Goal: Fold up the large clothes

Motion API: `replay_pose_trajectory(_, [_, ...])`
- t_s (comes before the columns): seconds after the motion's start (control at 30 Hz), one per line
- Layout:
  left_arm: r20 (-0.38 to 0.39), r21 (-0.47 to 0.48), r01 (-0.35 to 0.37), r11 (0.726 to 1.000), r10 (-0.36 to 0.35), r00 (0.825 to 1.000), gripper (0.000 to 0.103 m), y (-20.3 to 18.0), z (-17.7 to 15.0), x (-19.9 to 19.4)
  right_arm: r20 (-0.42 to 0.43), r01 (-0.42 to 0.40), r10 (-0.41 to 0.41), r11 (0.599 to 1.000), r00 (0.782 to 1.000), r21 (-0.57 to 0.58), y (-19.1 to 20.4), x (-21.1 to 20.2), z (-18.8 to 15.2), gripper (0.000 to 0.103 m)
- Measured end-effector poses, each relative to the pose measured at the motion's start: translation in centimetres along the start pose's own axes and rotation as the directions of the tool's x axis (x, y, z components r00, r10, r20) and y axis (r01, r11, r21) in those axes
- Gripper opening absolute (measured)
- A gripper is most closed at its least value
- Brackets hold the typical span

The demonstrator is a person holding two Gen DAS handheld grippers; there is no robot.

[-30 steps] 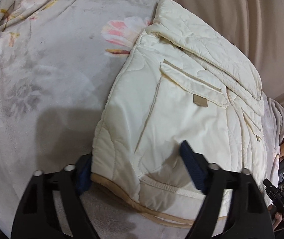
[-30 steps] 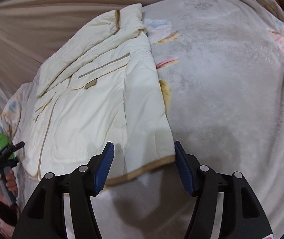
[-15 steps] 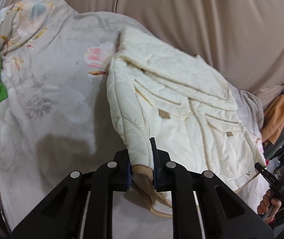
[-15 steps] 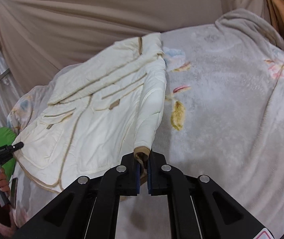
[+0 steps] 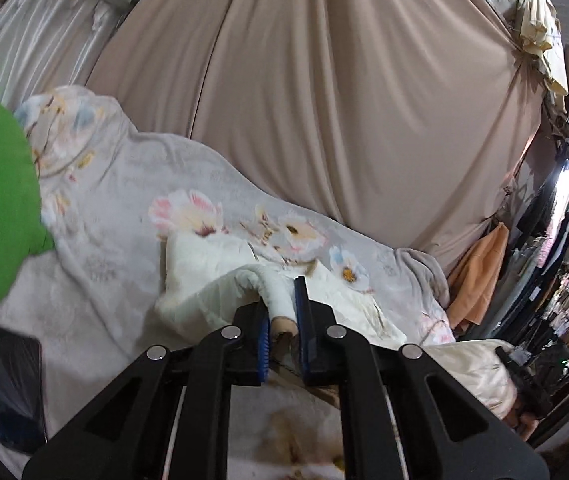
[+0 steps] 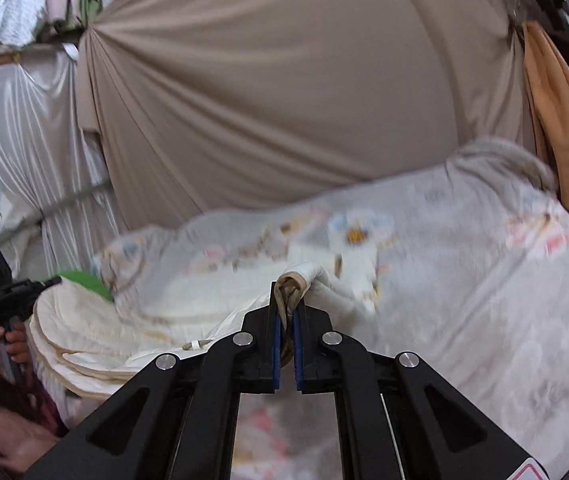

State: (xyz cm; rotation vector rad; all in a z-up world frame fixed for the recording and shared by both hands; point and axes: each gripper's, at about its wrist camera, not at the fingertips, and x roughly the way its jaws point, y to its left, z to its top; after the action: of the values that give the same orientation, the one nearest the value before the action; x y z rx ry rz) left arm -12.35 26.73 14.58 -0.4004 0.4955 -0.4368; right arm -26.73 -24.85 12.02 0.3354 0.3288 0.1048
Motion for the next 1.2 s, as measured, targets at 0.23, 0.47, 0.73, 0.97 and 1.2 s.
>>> replay_pose_trajectory(0.23, [-0.109, 0.036, -0.166, 0.985, 0.169, 0.98, 0.01, 2.3, 3.4, 12.6, -0.072, 0.094, -0.089, 0.994, 0.993, 0.063, -2.7, 11.5, 3.7, 0.005])
replay_pose_trajectory(0.47, [-0.255, 0.092, -0.366, 0.926, 0.377, 0.89, 0.011, 6.0, 2.1, 26.8, -0.169, 0.169, -0.141, 0.972, 0.976, 0.165, -6.6, 24.3, 4.0, 0.006])
replay_pose_trajectory(0.73, [-0.266, 0.167, -0.438, 0.883, 0.468, 0.842, 0.014, 8.1, -1.1, 32.6, -0.287, 0.275, -0.217, 0.945, 0.933, 0.177, -10.2, 32.8, 0.0, 0.006])
replay_pose_trajectory(0.97, [-0.254, 0.071, -0.378, 0.923, 0.383, 0.888, 0.016, 8.9, -0.7, 31.0, -0.238, 0.203, -0.14, 0.944, 0.961, 0.262, -10.9, 31.9, -0.2, 0.016])
replay_pose_trajectory(1.2, [-0.098, -0.005, -0.23, 0.973, 0.228, 0.969, 0.036, 5.5, 3.4, 22.5, -0.02, 0.144, -0.143, 0.971, 0.99, 0.191, -7.1, 23.7, 4.2, 0.038])
